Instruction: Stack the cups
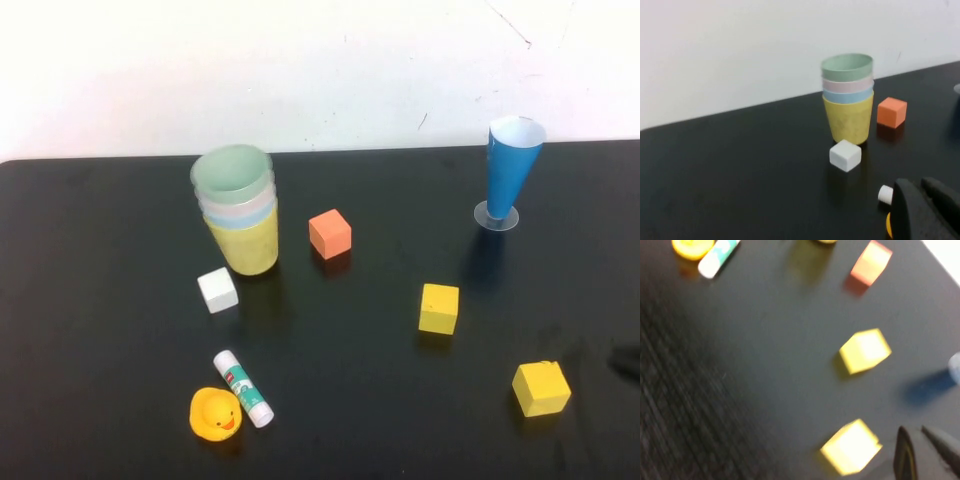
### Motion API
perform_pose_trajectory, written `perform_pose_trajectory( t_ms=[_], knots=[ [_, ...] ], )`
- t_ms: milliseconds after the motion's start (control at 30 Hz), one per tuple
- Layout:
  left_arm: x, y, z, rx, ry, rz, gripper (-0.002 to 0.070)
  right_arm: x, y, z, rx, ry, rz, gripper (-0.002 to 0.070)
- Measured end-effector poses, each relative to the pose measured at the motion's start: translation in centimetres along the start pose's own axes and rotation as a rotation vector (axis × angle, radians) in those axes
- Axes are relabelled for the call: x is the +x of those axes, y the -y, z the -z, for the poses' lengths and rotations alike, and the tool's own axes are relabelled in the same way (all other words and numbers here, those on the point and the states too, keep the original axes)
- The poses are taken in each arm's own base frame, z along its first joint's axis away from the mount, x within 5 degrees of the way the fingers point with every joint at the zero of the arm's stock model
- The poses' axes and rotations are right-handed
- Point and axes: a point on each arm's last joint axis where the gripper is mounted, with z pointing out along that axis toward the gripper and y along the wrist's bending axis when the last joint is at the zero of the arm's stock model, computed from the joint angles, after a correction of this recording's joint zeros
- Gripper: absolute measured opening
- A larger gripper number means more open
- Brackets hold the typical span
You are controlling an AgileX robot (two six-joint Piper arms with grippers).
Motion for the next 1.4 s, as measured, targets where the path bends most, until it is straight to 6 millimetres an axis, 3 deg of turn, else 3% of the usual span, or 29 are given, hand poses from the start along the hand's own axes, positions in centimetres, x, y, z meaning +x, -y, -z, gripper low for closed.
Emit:
perform_pose_trajectory(
  t_ms=[200,600,833,967,1167,1267,1400],
  knots=[
    [1.1,0.0,-0.6,-0.002,-0.034,-0.003,0.0001,3.6,-1.8,-1.4,-0.033,-0.060,-0.019,0.0003],
    [3.1,-0.1,-1.4,-0.002,-0.104,-0.002,0.0001,5.3,-3.6,-1.1,-0.205,-0.245,-0.113,0.0000],
    [3.4,-0.1,-1.4,-0.002,-0.130,-0.002,0.0001,5.5,-3.0,-0.4,-0.136,-0.218,-0.055,0.0000],
    [3.5,-0.1,-1.4,-0.002,-0.135,0.001,0.0001,5.4,-1.5,1.2,0.015,-0.090,-0.129,0.0000],
    [3.5,-0.1,-1.4,-0.002,-0.138,0.001,0.0001,6.4,0.7,4.8,0.380,0.090,-0.245,0.0000],
    [3.5,-0.1,-1.4,-0.002,-0.139,0.001,0.0001,7.4,0.7,5.9,0.561,0.185,-0.272,0.0000],
    [3.5,-0.1,-1.4,-0.002,-0.140,0.001,0.0001,9.9,-0.3,5.5,0.708,0.221,-0.296,0.0000]
  ],
)
